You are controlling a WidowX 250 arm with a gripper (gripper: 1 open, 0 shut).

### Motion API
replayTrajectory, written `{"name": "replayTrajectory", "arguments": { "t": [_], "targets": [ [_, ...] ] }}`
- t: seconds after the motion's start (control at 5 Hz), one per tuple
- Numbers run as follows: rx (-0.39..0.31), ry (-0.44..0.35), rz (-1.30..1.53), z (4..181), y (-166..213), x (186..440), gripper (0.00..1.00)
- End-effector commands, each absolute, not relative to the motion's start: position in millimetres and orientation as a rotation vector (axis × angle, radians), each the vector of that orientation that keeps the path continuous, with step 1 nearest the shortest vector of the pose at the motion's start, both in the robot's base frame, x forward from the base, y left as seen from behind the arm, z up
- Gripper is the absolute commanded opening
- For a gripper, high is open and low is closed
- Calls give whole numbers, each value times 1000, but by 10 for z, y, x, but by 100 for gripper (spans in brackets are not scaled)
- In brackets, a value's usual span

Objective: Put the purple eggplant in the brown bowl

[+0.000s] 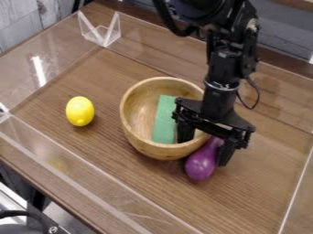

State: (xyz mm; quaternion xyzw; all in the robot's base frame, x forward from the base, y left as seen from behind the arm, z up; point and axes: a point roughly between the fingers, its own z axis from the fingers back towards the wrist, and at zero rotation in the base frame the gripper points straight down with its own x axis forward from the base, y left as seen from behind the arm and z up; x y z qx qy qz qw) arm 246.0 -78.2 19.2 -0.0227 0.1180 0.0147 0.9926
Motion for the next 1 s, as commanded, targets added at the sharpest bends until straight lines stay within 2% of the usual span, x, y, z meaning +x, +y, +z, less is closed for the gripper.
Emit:
{"name": "replayTrajectory", "arguments": {
  "t": [0.0, 0.8],
  "targets": [
    [-35, 337, 16, 18, -914, 2219, 100],
    [-31, 351, 23, 18, -939, 2204, 100]
  ]
}}
